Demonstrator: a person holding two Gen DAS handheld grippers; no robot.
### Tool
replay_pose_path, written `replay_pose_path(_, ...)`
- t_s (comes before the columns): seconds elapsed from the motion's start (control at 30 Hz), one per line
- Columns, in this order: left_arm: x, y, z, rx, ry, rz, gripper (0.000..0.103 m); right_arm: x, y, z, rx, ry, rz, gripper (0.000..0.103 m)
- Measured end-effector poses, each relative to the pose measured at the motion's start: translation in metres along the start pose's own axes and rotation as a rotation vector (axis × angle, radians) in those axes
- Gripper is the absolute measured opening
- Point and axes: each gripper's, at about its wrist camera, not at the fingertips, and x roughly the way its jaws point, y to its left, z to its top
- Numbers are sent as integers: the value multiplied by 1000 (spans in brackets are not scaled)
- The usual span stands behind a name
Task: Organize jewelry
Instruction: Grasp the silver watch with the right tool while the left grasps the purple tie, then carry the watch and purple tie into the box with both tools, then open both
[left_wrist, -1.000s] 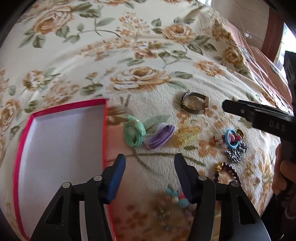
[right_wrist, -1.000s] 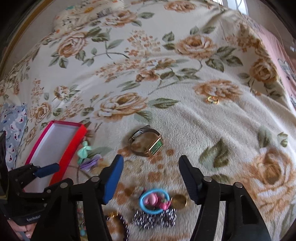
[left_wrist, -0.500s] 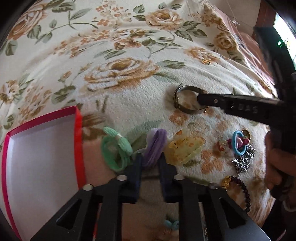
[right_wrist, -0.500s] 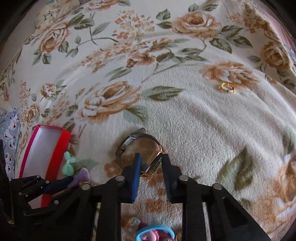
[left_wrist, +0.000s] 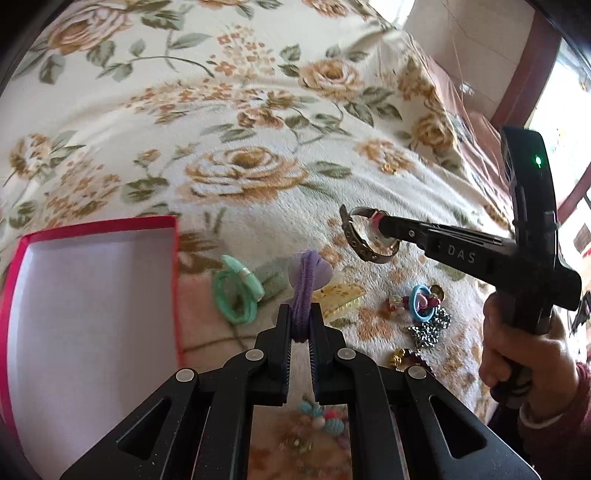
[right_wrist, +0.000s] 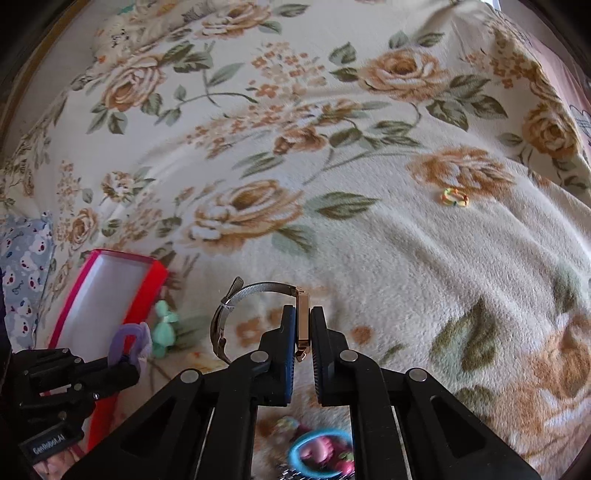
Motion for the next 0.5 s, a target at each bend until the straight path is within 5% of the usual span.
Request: replay_pose_path(0.5, -82, 63, -45, -210, -79, 144, 7, -2, 96, -8, -124, 7, 174, 7)
